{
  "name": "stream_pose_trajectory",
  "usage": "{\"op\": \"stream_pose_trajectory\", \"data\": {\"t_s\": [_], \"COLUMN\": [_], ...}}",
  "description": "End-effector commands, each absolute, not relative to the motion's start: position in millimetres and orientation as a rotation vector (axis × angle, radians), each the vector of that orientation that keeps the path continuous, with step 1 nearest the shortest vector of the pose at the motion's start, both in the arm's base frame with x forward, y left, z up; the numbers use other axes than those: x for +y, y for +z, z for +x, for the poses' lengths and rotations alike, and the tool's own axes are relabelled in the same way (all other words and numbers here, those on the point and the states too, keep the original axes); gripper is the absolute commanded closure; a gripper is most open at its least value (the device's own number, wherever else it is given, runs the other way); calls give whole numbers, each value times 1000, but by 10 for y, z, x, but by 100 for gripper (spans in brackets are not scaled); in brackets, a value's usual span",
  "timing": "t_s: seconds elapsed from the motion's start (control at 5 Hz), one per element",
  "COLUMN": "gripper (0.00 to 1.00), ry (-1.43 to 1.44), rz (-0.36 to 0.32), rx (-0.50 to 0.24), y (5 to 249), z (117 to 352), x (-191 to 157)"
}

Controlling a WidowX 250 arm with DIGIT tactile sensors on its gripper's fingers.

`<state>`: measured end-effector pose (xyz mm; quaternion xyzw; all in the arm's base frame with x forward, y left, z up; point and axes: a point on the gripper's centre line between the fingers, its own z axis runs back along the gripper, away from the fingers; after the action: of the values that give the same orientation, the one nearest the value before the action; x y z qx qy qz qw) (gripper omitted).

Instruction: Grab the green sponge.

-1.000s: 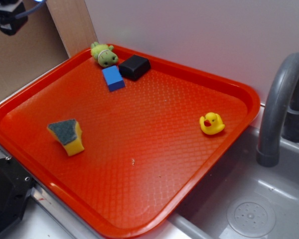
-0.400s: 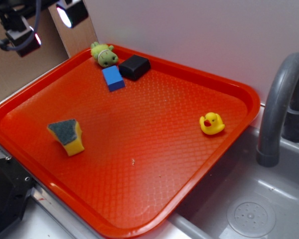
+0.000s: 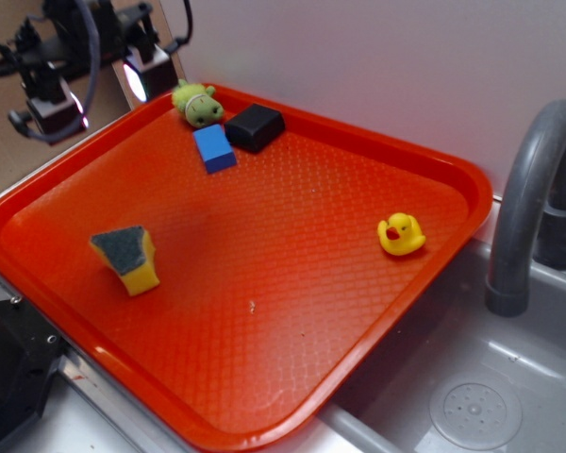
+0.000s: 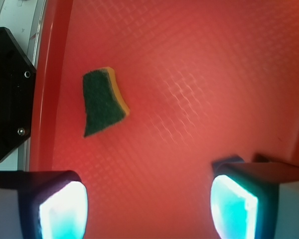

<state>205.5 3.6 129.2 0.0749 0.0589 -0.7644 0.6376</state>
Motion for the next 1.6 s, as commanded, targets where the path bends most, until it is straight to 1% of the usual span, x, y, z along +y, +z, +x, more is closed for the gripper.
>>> {"op": "stream_pose_trajectory", "data": {"t_s": [0.0,0.2,0.4,0.6,0.8,1.0,1.2,1.4], "gripper": [0,0,0,0,0,0,0,100], "ry": [-1852,-1790,-1721,-1669,-1717,-1791,-1805,-1719], "rz": [229,230,200,221,185,204,171,143], "rx": [166,240,256,248,271,367,371,321], "y": [1078,835,695,616,407,249,218,205], "z": [1601,1635,1711,1760,1602,1368,1315,1397], "x": [-362,-287,-209,-170,-195,-308,-308,-287]}}
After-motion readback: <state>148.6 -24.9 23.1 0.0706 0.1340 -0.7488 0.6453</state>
